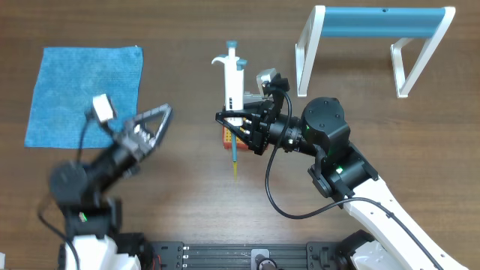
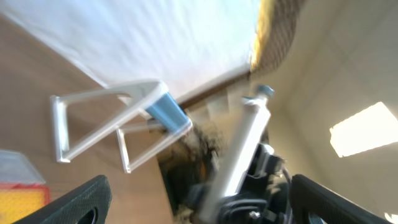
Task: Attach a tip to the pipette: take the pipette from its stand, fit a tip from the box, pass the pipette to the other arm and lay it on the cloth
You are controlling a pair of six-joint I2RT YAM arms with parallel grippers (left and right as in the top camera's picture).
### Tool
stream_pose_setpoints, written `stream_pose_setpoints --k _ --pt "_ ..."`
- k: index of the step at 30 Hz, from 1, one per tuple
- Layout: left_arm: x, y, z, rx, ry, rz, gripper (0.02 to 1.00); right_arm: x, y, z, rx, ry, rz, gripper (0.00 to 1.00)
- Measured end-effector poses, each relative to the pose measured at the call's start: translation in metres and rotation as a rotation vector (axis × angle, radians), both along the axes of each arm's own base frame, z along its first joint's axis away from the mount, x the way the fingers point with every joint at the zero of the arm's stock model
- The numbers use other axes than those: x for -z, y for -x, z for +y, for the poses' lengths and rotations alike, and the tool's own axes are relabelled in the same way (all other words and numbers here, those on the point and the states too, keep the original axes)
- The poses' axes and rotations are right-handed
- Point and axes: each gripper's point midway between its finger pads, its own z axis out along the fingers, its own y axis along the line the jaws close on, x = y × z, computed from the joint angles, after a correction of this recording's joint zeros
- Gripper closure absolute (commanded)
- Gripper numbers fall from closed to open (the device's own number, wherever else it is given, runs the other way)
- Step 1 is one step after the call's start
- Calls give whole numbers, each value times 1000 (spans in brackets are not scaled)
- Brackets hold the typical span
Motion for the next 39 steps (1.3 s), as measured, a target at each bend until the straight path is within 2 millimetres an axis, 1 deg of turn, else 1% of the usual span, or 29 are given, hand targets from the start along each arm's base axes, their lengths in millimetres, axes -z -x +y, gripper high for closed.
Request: stream_pose_setpoints --k 3,4,5,7,10,12,14,15,16,17,19,20,21,22,23,24,25,26,28,29,30,32,33,34,35,36,37,38,39 --pt "-48 -22 -23 224 -118 -112 97 -1 4 1 -21 -2 1 921" --pt "-51 -25 -27 261 -139 -137 95 0 4 1 -23 -1 5 923" --pt "-58 -33 -39 366 -161 -169 97 -1 5 1 -27 -3 1 921" --pt "-59 -41 -55 483 -180 -188 97 -1 6 2 -33 -3 2 921" --pt "-45 -47 -80 611 -183 -190 95 -1 6 2 -37 -5 0 923" --pt "-36 -40 -100 687 -177 -180 95 -4 6 2 -37 -11 -10 921" --pt "-36 -31 -113 731 -177 -201 97 -4 6 2 -38 -13 -13 921" --pt "-40 -23 -122 759 -180 -237 163 -5 6 2 -38 -13 -14 923" --pt "-42 -19 -127 775 -180 -250 476 -5 7 2 -41 -14 -14 923" --pt "-43 -15 -131 790 -180 -260 638 -5 7 2 -44 -14 -14 923" --pt "-43 -15 -133 789 -179 -260 691 -6 9 3 -55 -17 -18 923" --pt "-42 -17 -132 781 -178 -257 869 -9 11 3 -64 -23 -27 923" --pt "-42 -17 -132 780 -178 -257 991 -9 12 4 -70 -24 -29 925" --pt "-42 -18 -132 778 -177 -254 991 -9 13 4 -76 -30 -13 923" --pt "-42 -18 -131 769 -196 -311 991 -12 14 4 -80 -39 3 910" --pt "-43 -18 -131 770 -199 -320 991 -13 16 4 -86 -43 8 606" --pt "-43 -18 -131 770 -199 -320 989 -13 16 4 -87 -43 11 356" --pt "-43 -18 -131 770 -198 -318 991 -13 15 4 -86 -44 13 178" --pt "-40 -20 -130 771 -190 -280 991 -10 15 3 -88 -31 4 174" --pt "-37 -25 -125 757 -187 -240 991 -8 16 1 -101 -27 9 172" --pt "-29 -35 -115 726 -184 -174 991 4 16 -9 -122 -1 68 172" --pt "-7 -58 -91 640 -181 -41 991 15 7 -34 -120 11 135 172" --pt "13 -76 -68 552 -180 66 991 16 -7 -63 -83 -3 153 169" --pt "33 -89 -50 472 -183 163 991 15 -14 -80 -62 -16 150 169" --pt "57 -97 -32 393 -192 285 991 12 -22 -102 -34 -33 146 167" --pt "90 -101 -9 292 -213 438 989 10 -29 -124 8 -47 141 163" --pt "117 -100 9 221 -247 537 991 9 -35 -144 55 -56 135 167" --pt "159 -80 38 116 -316 778 989 6 -39 -160 100 -61 121 167" --pt "183 -57 54 77 -375 923 991 3 -40 -169 132 -59 106 167"
